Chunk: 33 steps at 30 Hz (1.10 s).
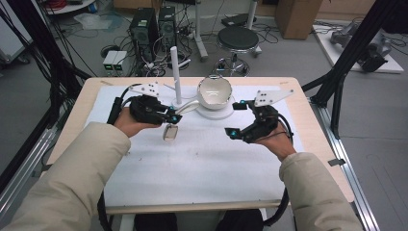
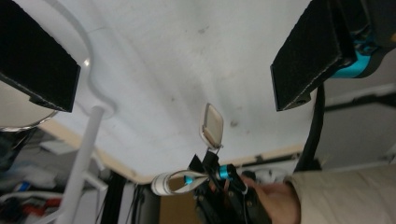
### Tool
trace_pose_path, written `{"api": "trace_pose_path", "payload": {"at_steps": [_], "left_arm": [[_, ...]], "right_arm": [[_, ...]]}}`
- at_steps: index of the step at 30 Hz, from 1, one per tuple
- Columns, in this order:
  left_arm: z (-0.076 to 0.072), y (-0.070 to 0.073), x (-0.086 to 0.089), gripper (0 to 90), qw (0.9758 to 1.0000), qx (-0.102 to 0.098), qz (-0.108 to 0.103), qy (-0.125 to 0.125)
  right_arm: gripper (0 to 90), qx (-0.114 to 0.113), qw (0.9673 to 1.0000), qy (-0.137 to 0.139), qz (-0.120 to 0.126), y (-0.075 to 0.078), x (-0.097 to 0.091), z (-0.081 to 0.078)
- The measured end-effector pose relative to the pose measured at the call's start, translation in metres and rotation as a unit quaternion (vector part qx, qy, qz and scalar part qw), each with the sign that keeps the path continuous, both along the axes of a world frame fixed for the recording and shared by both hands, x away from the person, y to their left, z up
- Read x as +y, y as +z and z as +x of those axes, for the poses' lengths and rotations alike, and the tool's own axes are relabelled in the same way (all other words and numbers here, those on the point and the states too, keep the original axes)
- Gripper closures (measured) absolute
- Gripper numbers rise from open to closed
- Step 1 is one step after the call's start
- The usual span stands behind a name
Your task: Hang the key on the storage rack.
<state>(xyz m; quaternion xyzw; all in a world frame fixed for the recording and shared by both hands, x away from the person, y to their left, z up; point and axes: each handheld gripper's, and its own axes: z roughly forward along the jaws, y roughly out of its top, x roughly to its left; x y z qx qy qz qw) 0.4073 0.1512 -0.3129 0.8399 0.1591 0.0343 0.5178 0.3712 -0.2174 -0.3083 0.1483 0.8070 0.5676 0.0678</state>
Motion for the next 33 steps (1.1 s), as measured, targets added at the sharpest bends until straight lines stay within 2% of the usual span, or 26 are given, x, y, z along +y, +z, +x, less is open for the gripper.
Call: {"api": "trace_pose_path", "payload": {"at_steps": [3, 6, 7, 9, 12, 15, 18, 22, 30, 33], "left_arm": [[0.007, -0.002, 0.008, 74.2, 0.9999, 0.006, -0.01, 0.01], [0.013, -0.004, 0.013, 74.2, 0.9995, 0.013, -0.021, 0.018], [0.015, -0.005, 0.015, 74.2, 0.9993, 0.015, -0.025, 0.022], [0.021, -0.008, 0.019, 74.2, 0.9989, 0.021, -0.034, 0.027], [0.028, -0.012, 0.025, 74.2, 0.9978, 0.028, -0.045, 0.04], [0.035, -0.016, 0.03, 74.2, 0.9968, 0.035, -0.052, 0.05], [0.039, -0.019, 0.034, 74.2, 0.9959, 0.04, -0.055, 0.06], [0.044, -0.023, 0.037, 74.2, 0.995, 0.043, -0.059, 0.067], [0.05, -0.026, 0.04, 74.2, 0.9926, 0.042, -0.069, 0.091], [0.052, -0.027, 0.042, 74.2, 0.9915, 0.043, -0.072, 0.1]], "right_arm": [[0.5, -0.013, 0.999, -0.027, 0.033, -0.002, -0.013, -0.004], [0.5, -0.019, 0.9958, -0.059, 0.068, -0.01, -0.03, -0.008], [0.5, -0.024, 0.9948, -0.068, 0.072, -0.013, -0.034, -0.009], [0.5, -0.019, 0.9924, -0.088, 0.084, -0.022, -0.044, -0.013], [0.5, -0.022, 0.9887, -0.114, 0.095, -0.036, -0.056, -0.018], [0.5, -0.02, 0.9858, -0.136, 0.096, -0.052, -0.064, -0.024], [0.5, -0.032, 0.9812, -0.158, 0.106, -0.069, -0.071, -0.031], [0.5, -0.035, 0.9763, -0.184, 0.108, -0.087, -0.078, -0.038], [0.6, -0.032, 0.9748, -0.198, 0.098, -0.104, -0.085, -0.043], [0.5, -0.03, 0.973, -0.206, 0.1, -0.107, -0.088, -0.044]]}}
